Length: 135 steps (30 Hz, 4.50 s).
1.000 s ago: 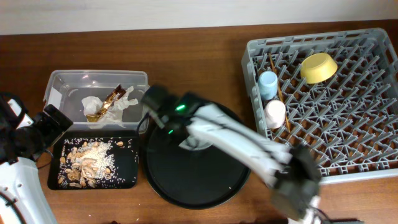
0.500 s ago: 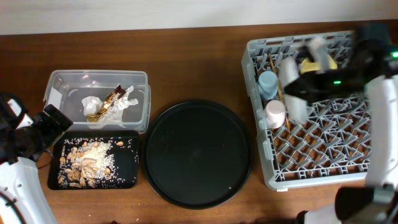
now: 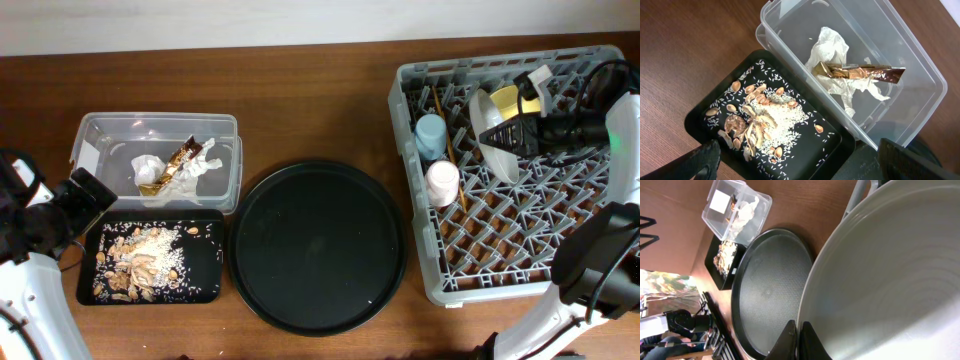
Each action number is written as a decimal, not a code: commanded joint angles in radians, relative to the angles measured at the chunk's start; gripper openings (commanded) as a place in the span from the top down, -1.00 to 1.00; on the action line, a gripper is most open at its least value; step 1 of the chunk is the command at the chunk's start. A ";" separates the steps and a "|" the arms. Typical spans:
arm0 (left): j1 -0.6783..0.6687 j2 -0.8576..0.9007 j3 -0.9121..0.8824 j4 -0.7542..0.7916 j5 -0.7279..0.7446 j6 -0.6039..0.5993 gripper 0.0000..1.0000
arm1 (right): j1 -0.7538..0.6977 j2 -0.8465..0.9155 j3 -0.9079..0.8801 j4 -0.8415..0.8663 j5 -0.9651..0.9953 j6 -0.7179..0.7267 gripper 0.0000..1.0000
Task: Sort waste into correct bins and load items into the dishwasher rack
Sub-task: 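Carry the white plate right and stand it upright in the rack, then release the plate and pull the right gripper back to the rack's front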
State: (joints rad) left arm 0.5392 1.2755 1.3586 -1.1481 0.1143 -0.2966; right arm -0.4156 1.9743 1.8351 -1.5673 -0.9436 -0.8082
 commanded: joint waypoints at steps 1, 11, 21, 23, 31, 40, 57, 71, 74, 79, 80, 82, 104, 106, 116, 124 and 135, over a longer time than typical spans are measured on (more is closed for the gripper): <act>0.005 -0.005 -0.001 0.000 -0.011 -0.009 -0.98 | 0.006 0.010 0.004 -0.034 -0.122 -0.023 0.92; 0.005 -0.005 -0.001 0.000 -0.011 -0.009 -0.98 | 0.006 0.008 0.076 -0.132 -0.179 -0.022 0.92; 0.005 -0.005 -0.001 0.000 -0.010 -0.009 -0.98 | -0.002 0.008 0.079 -0.119 -0.114 -0.022 0.48; 0.005 -0.005 -0.001 0.000 -0.011 -0.009 -0.98 | -0.011 0.008 0.079 -0.102 -0.114 -0.021 0.31; 0.005 -0.005 -0.001 0.000 -0.010 -0.009 -0.98 | -0.014 -0.002 0.158 -0.057 -0.073 0.219 -0.97; 0.005 -0.005 -0.001 0.000 -0.011 -0.009 -0.98 | 0.119 -0.117 0.360 0.084 0.650 0.903 -0.97; 0.005 -0.005 -0.001 0.000 -0.010 -0.009 -0.98 | 0.442 -0.143 0.391 0.072 0.824 0.903 -0.98; 0.005 -0.005 -0.001 0.000 -0.010 -0.009 -0.98 | 0.528 -0.414 0.391 0.072 0.824 0.903 -0.97; 0.005 -0.005 -0.001 0.000 -0.011 -0.009 -0.98 | 0.567 -0.565 0.391 0.072 0.824 0.903 -0.97; 0.005 -0.005 -0.001 0.000 -0.011 -0.009 -0.98 | 0.602 -0.850 0.382 0.092 0.870 0.831 -0.97; 0.005 -0.005 -0.001 0.000 -0.011 -0.009 -0.98 | 0.600 -0.893 0.366 0.092 0.892 0.831 -0.97; 0.005 -0.005 -0.001 0.000 -0.010 -0.010 -0.98 | 0.597 -1.011 0.281 0.106 0.943 0.831 -0.97; 0.005 -0.005 -0.001 0.000 -0.010 -0.009 -0.98 | 0.432 -1.971 -1.773 1.744 0.922 1.037 -0.97; 0.005 -0.005 -0.001 0.000 -0.010 -0.009 -0.98 | 0.421 -1.971 -1.831 1.732 0.922 1.038 -0.97; 0.005 -0.005 -0.001 0.000 -0.011 -0.009 -0.99 | 0.408 -1.968 -1.830 1.489 0.926 1.038 -0.97; 0.005 -0.005 -0.001 0.000 -0.011 -0.009 -0.98 | 0.408 -1.968 -1.830 1.489 0.926 1.038 -0.97; 0.005 -0.005 -0.001 0.000 -0.010 -0.010 -0.98 | 0.408 -1.968 -1.830 1.489 0.926 1.038 -0.97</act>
State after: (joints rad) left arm 0.5392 1.2751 1.3582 -1.1481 0.1112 -0.2966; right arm -0.0006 0.0128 0.0101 -0.0727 -0.0162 0.2291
